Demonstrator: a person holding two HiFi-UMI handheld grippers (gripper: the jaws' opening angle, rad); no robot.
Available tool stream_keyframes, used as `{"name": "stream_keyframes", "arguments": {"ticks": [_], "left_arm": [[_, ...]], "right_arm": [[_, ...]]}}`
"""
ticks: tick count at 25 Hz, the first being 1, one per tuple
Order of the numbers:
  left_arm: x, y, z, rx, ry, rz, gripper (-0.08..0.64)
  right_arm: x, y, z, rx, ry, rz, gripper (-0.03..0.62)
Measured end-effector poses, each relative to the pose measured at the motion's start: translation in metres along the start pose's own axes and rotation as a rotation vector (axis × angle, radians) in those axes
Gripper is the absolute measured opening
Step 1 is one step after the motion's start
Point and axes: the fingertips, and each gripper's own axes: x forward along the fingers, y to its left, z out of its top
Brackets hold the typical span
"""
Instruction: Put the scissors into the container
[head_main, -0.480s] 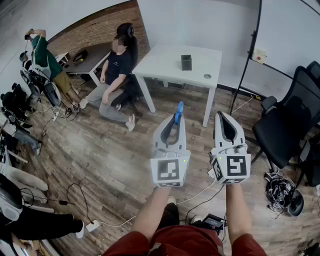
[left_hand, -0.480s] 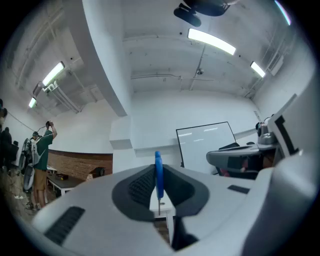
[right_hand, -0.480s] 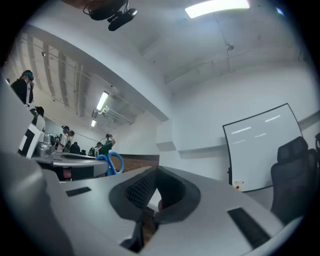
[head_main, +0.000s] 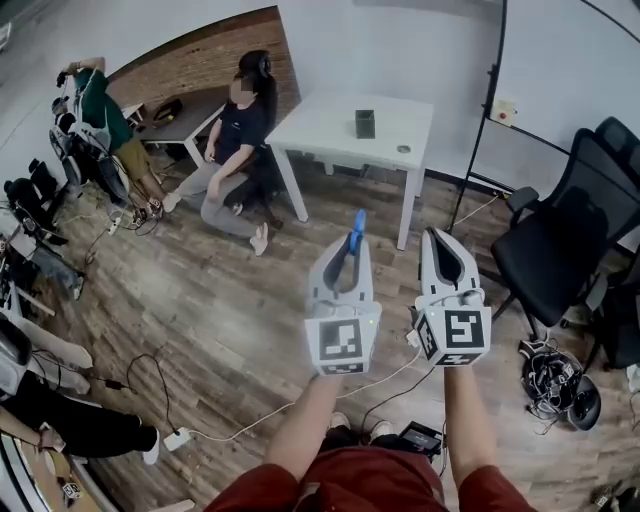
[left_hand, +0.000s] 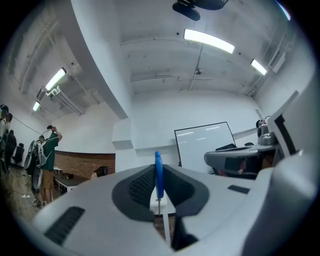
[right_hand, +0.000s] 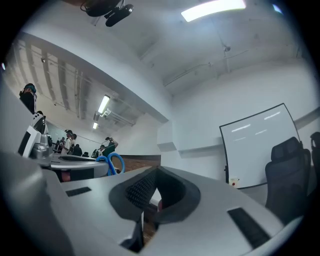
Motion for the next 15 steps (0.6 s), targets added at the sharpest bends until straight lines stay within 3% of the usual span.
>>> {"name": "stream_keyframes", "arguments": {"ticks": [7, 15], "left_arm": [[-0.015, 0.027, -0.005, -0.010, -0.003, 0.000, 0.048], [-0.027, 0.080, -0.010, -0.026, -0.021, 0.002, 0.048]], "right_arm": [[0.002, 0.019, 0.001, 0.033, -0.010, -0.025, 0.008], [0.027, 0.073, -0.006, 0.021, 0.009, -0.007, 0.008]]}}
